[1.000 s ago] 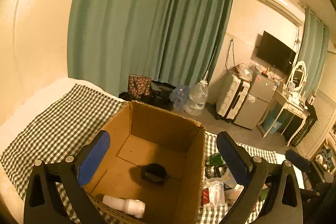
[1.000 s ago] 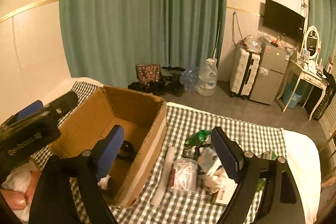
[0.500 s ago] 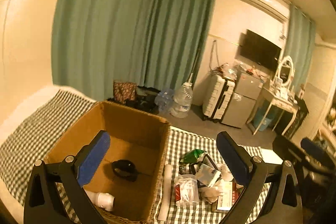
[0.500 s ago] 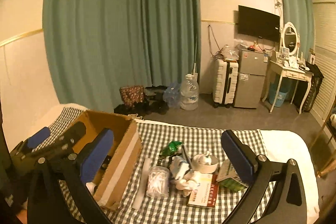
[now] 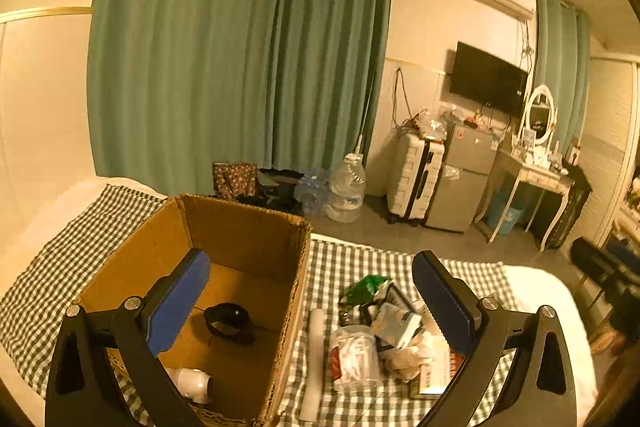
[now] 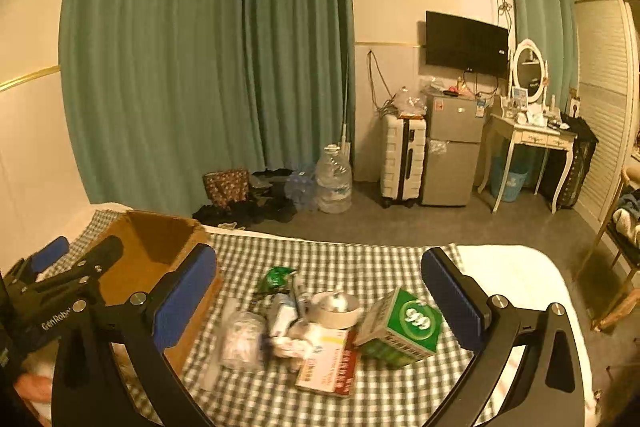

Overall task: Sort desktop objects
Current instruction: 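Withdraw the left gripper from the box back toward the cluttered items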

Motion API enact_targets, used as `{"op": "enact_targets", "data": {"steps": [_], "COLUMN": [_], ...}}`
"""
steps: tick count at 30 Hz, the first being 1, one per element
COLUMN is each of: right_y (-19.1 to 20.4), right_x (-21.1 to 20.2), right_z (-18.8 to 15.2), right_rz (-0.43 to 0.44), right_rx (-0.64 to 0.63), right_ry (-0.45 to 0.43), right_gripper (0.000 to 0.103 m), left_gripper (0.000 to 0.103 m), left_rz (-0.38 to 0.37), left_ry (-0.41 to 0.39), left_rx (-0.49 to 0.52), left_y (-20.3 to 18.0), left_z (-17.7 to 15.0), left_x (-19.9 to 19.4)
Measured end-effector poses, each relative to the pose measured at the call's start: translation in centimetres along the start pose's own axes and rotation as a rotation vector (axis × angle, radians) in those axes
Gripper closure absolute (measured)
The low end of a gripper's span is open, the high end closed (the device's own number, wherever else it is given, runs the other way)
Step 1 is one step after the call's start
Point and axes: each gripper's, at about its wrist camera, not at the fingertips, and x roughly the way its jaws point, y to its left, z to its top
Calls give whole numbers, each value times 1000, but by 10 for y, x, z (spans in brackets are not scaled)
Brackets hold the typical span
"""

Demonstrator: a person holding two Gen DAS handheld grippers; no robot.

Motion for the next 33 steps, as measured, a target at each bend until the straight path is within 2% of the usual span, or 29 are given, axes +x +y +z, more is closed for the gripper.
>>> {"op": "enact_targets", "data": {"steps": [6,12,17,25,29,33], "right_y": [-30,-53,-71,-95,-101,-99], "right_x": [12,32,53,71,82,90], "right_z": [-9,-23,-41,-54,-62,-71], "right_rz": [-28,-71,-106,-115,-112,-118], "right_rx": [11,13,16,35,23,-26], "right_ry": [2,5,34,48,64,96], "right_gripper": [0,0,0,0,0,0], "left_gripper": [0,0,0,0,0,0], "left_rz": [-1,-5,-57,-103,-99,-82], "left_ry": [21,55,75,107,140,218], "left_rx": [5,97,180,247,244,233], "left_y": [-7,-28,-53,-80,-88,-88], "left_z": [-7,-29,-42,-65,-72,-93], "left_x": [14,38,50,70,84,101]}}
